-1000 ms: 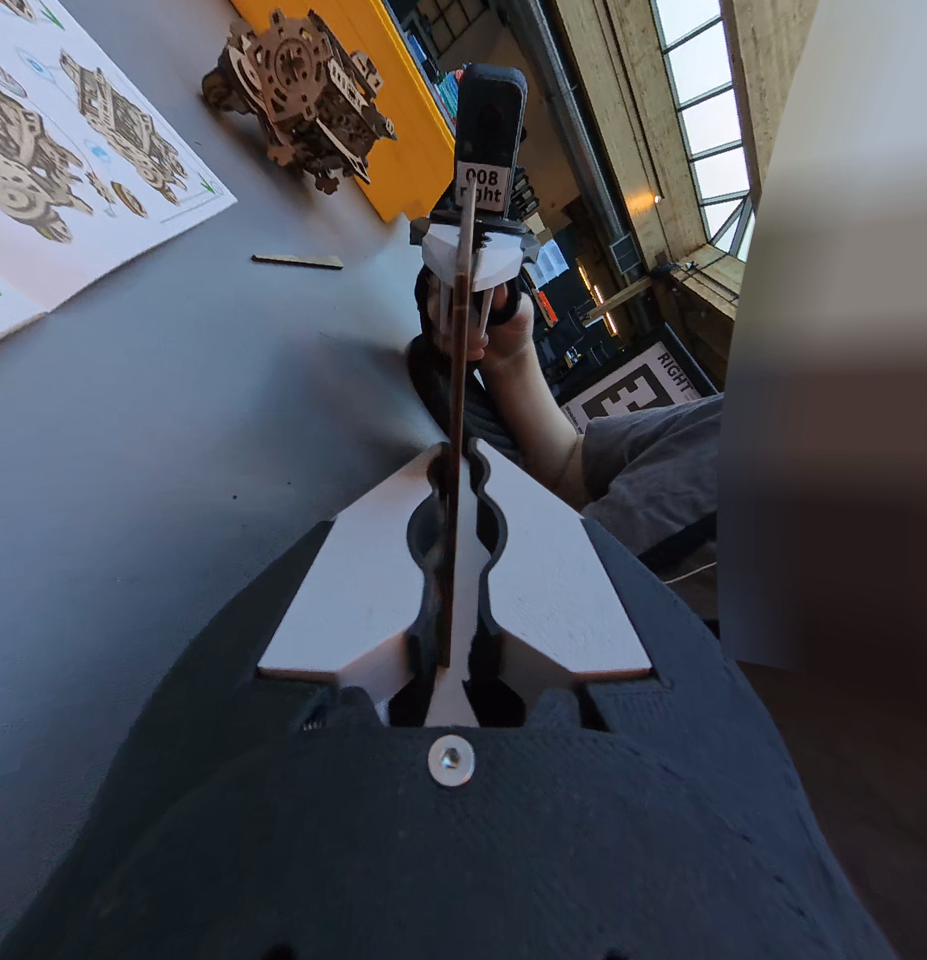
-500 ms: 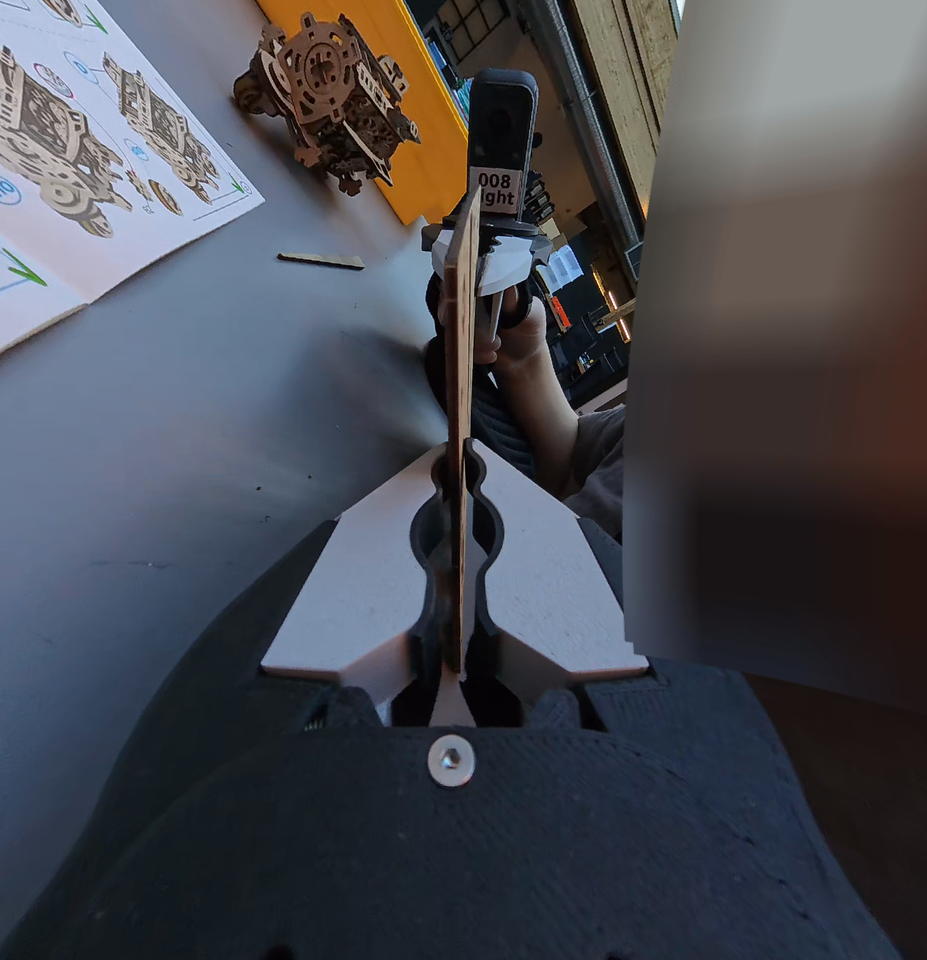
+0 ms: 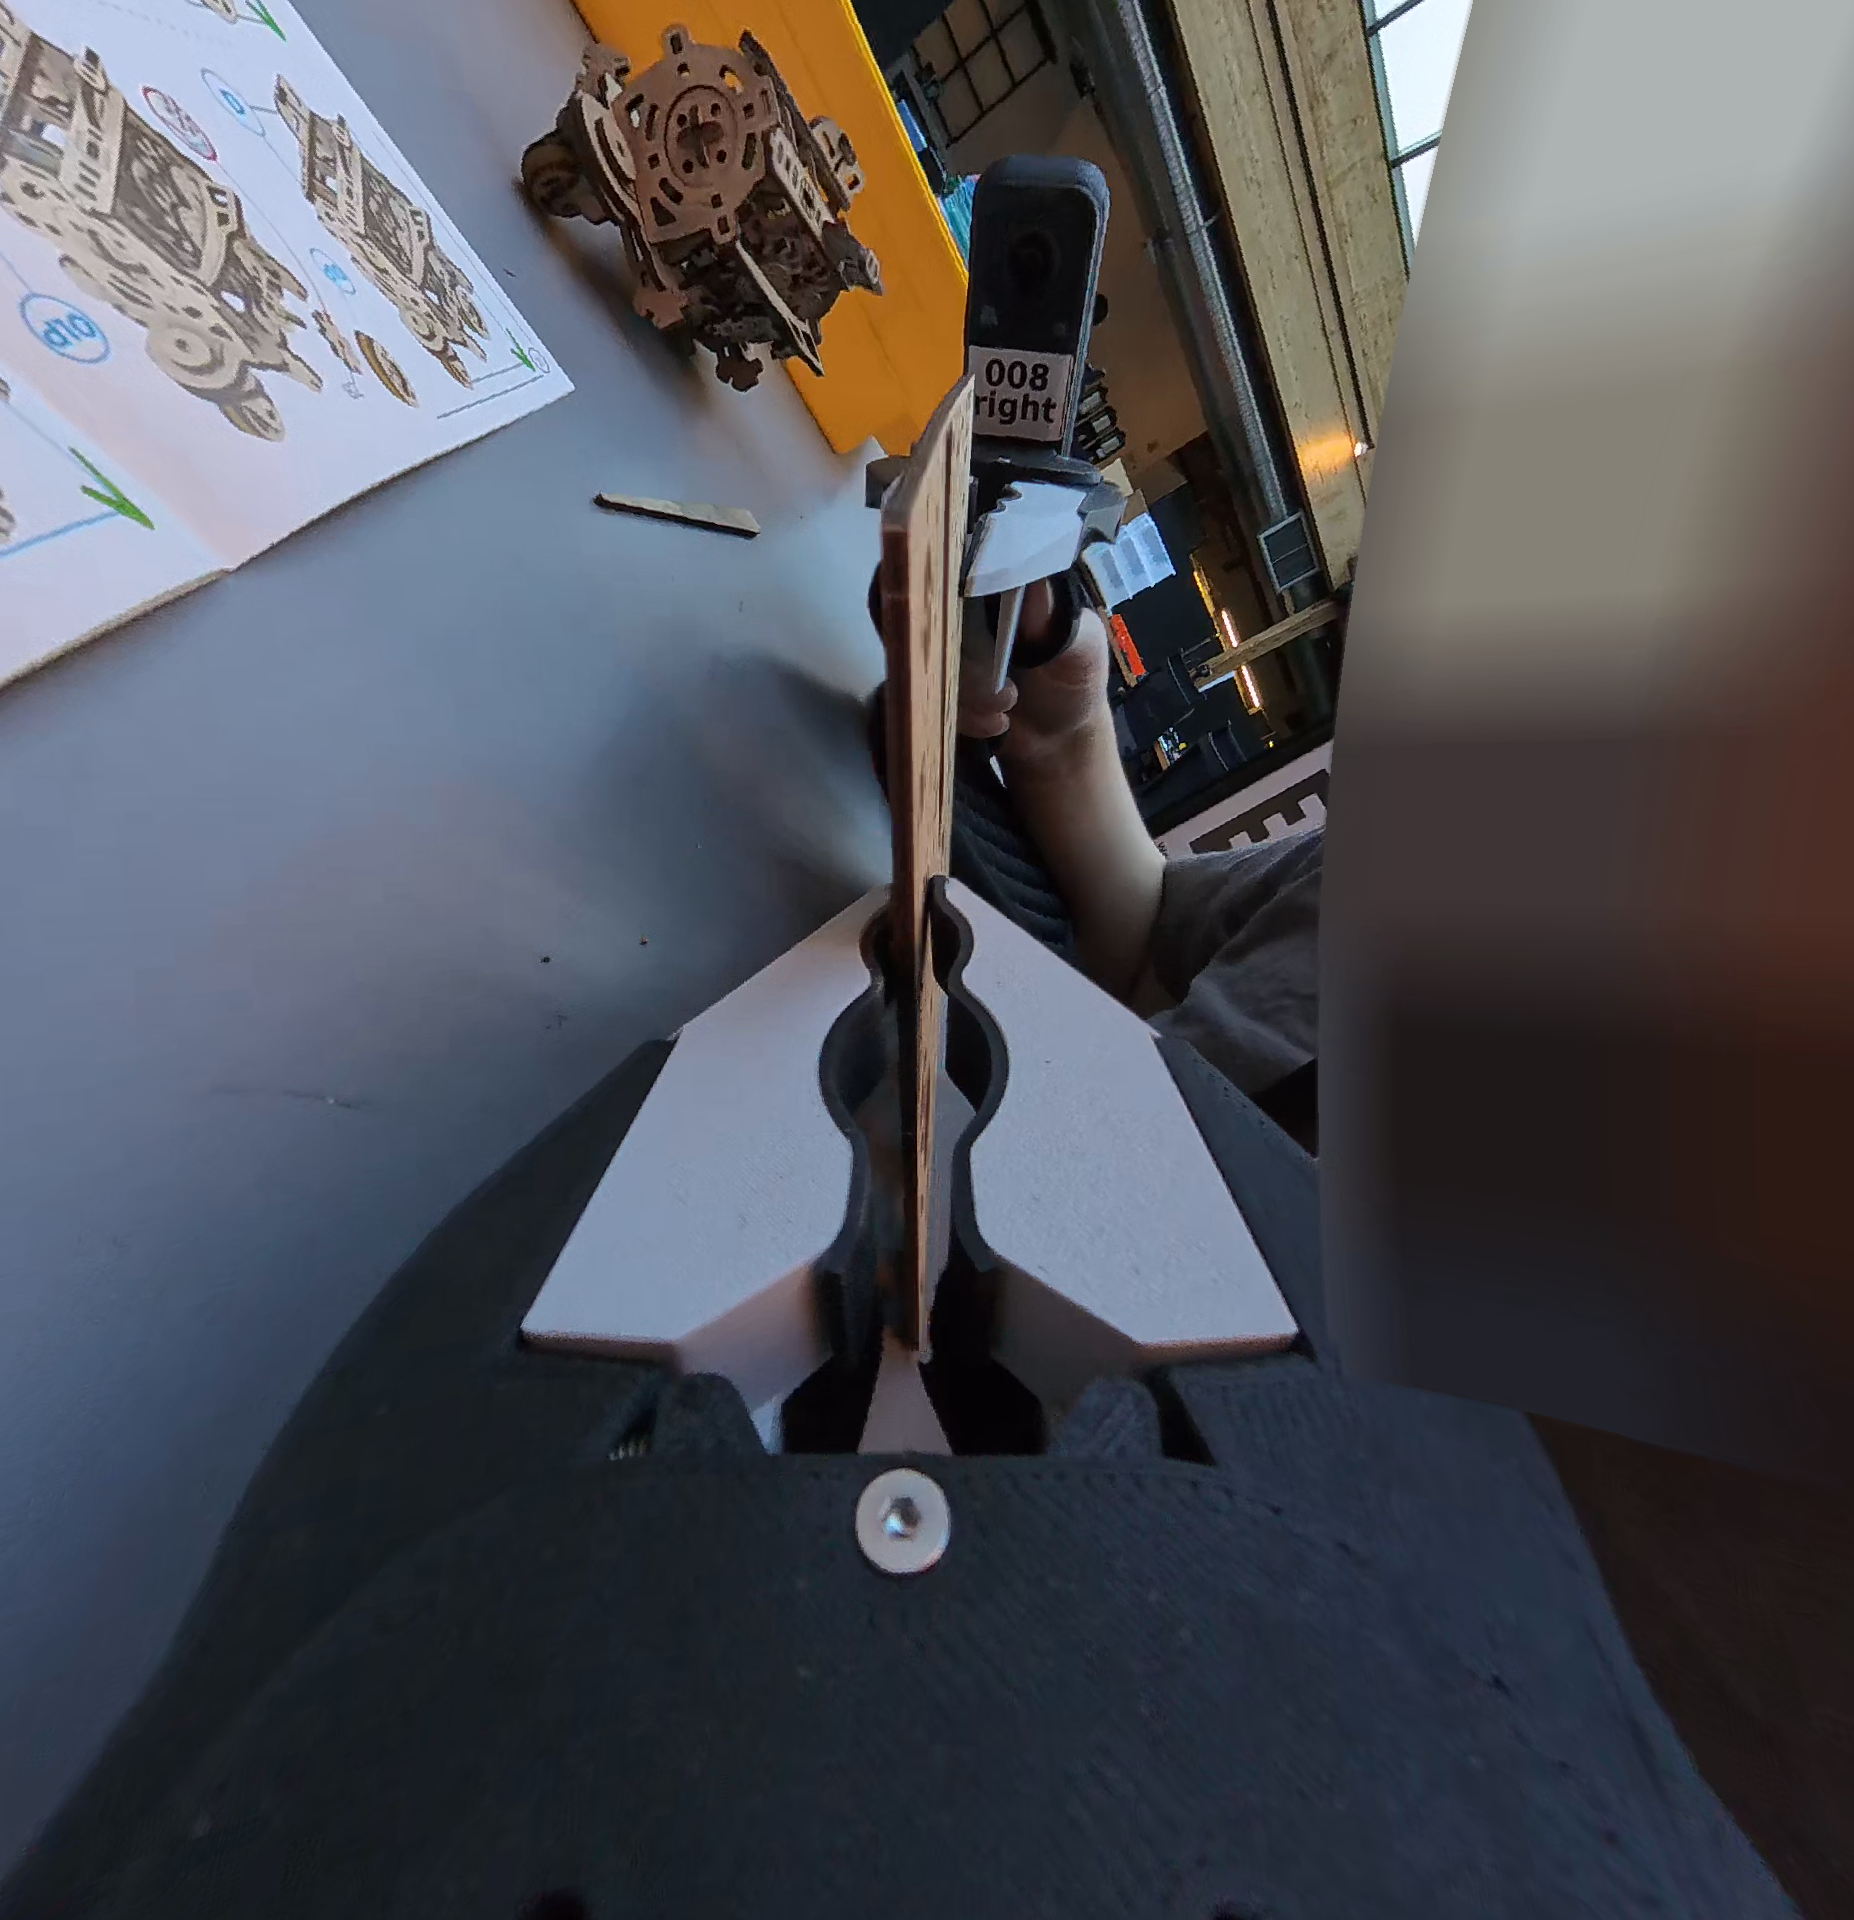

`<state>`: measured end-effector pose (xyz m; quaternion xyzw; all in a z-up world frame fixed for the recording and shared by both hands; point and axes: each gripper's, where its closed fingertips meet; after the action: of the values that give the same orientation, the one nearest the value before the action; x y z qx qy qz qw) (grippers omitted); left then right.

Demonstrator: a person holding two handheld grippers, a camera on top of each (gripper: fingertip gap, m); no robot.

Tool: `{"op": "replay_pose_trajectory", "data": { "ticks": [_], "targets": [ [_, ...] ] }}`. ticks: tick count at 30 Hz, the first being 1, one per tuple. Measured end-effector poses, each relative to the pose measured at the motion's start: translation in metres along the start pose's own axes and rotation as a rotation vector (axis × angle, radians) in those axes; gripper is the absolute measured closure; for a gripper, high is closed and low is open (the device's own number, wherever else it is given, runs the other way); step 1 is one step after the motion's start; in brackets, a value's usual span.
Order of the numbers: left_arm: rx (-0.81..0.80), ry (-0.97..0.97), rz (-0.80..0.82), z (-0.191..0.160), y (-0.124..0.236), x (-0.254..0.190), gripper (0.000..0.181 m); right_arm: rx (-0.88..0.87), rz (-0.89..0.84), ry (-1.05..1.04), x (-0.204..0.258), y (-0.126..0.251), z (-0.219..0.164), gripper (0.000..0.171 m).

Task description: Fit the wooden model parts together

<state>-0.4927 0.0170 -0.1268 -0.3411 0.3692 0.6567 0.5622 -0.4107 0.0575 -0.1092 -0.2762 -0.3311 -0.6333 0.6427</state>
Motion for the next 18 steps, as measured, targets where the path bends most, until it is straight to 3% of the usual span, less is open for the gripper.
{"op": "replay_pose_trajectory", "data": {
  "ticks": [1, 18],
  "targets": [
    [-0.003, 0.017, -0.007, 0.0001, 0.0000, -0.0002, 0.180, -0.001, -0.004, 0.002, -0.0004, -0.0001, 0.0002, 0.169],
    [-0.005, 0.010, 0.030, 0.0007, -0.0004, 0.0047, 0.179, 0.002, -0.032, 0.005, -0.0036, -0.0001, -0.0006, 0.168]
  ]
}}
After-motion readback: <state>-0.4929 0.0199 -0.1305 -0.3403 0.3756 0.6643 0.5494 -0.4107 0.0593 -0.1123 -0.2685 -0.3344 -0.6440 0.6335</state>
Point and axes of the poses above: each gripper's, where its closed fingertips meet, y back along the fingers, z out of its top, x = y × z across the jaws, and after that the axes turned 2 degrees about y, right-handed
